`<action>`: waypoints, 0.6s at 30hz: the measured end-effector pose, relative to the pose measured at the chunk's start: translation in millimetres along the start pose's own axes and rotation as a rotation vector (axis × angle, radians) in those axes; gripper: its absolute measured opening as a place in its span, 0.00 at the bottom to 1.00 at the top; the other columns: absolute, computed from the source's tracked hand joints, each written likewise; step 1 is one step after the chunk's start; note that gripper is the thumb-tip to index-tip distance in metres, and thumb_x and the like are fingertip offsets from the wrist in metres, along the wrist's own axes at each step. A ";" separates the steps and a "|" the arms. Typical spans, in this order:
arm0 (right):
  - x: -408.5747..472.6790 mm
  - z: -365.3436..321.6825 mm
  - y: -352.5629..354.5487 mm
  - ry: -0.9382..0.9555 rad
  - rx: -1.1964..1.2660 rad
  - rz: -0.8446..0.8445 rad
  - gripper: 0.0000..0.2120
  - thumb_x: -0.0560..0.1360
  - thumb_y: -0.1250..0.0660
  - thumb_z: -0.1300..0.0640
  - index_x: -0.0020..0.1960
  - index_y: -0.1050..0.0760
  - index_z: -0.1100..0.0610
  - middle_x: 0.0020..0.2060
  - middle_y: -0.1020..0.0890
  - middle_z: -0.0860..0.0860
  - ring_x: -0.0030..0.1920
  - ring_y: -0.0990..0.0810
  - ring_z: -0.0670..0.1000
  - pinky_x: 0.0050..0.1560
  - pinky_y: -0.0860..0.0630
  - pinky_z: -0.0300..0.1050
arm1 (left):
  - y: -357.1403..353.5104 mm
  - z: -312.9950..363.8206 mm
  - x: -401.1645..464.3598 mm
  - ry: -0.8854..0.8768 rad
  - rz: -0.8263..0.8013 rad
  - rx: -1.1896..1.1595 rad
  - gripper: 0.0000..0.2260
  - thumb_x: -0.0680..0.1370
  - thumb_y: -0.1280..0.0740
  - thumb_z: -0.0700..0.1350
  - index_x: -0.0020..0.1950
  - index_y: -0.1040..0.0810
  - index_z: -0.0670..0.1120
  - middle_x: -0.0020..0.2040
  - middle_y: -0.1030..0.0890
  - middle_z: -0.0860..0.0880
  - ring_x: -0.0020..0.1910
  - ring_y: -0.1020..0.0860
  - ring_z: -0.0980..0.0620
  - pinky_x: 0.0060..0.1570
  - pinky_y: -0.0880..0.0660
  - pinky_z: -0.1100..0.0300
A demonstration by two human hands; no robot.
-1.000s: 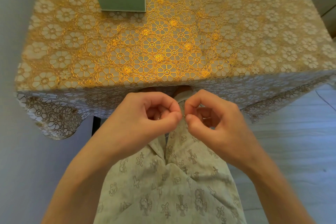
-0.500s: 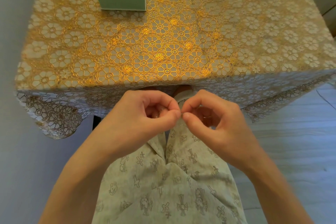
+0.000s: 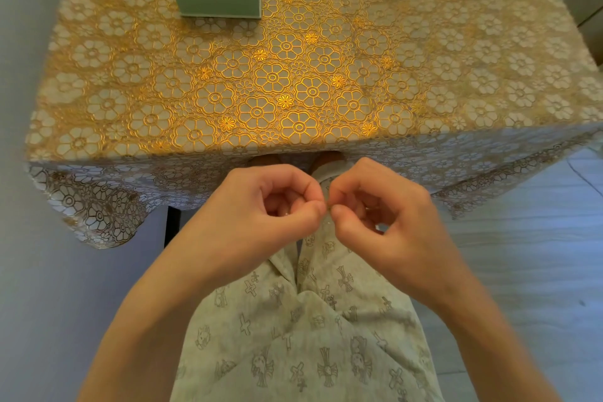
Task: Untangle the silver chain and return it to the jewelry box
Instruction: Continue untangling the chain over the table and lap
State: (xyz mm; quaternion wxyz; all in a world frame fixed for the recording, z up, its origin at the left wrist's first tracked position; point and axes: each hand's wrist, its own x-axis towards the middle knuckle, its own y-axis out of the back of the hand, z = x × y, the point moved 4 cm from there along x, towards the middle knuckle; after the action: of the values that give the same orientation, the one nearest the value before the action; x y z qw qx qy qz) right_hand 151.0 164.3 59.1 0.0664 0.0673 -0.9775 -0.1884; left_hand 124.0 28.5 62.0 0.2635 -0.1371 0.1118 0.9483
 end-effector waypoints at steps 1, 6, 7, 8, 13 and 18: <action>-0.3 0.3 0.0 -0.003 0.001 -0.001 0.02 0.67 0.38 0.58 0.37 0.27 0.54 0.30 0.30 0.44 0.29 0.33 0.43 0.31 0.38 0.29 | -0.4 -0.1 -0.2 0.001 0.002 -0.004 0.03 0.67 0.33 0.46 0.37 0.21 0.48 0.26 0.29 0.56 0.25 0.34 0.60 0.27 0.36 0.72; -1.3 0.9 1.0 -0.010 0.009 -0.005 0.02 0.68 0.38 0.57 0.37 0.27 0.52 0.30 0.30 0.43 0.29 0.32 0.43 0.32 0.36 0.29 | 0.3 -0.7 -1.2 0.003 0.020 0.008 0.04 0.72 0.30 0.44 0.37 0.21 0.48 0.25 0.29 0.57 0.25 0.34 0.60 0.27 0.36 0.72; -1.4 0.8 1.2 -0.012 0.018 -0.005 0.02 0.68 0.38 0.57 0.37 0.27 0.52 0.30 0.30 0.43 0.29 0.32 0.43 0.32 0.36 0.30 | 0.5 -0.6 -1.1 0.002 0.017 0.008 0.02 0.71 0.30 0.45 0.38 0.21 0.48 0.26 0.29 0.57 0.25 0.34 0.60 0.27 0.36 0.72; -1.5 0.8 1.3 -0.014 0.025 -0.006 0.02 0.68 0.38 0.57 0.37 0.27 0.52 0.30 0.30 0.43 0.29 0.32 0.43 0.32 0.36 0.30 | 0.9 -0.8 -1.2 -0.002 0.013 0.015 0.02 0.69 0.32 0.46 0.38 0.21 0.48 0.26 0.29 0.56 0.26 0.33 0.60 0.27 0.36 0.72; -1.3 0.8 1.7 -0.022 0.044 -0.007 0.02 0.68 0.37 0.58 0.37 0.27 0.54 0.30 0.28 0.41 0.30 0.30 0.42 0.32 0.35 0.30 | 5.4 1.6 -2.6 -0.047 0.053 0.084 0.04 0.72 0.30 0.44 0.37 0.21 0.49 0.27 0.26 0.56 0.26 0.31 0.62 0.27 0.36 0.74; -0.3 1.1 1.0 -0.023 0.025 -0.027 0.02 0.68 0.36 0.59 0.37 0.27 0.55 0.30 0.28 0.41 0.30 0.30 0.42 0.32 0.35 0.30 | 6.6 7.1 -5.3 -0.174 0.107 0.302 0.02 0.70 0.33 0.49 0.38 0.22 0.54 0.33 0.22 0.55 0.29 0.27 0.59 0.31 0.32 0.71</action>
State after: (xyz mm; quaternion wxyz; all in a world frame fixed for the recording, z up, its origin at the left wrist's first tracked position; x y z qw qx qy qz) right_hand 150.9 165.7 58.4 0.0517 0.0789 -0.9795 -0.1777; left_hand 123.4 22.5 71.2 0.2391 -0.0071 0.2365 0.9417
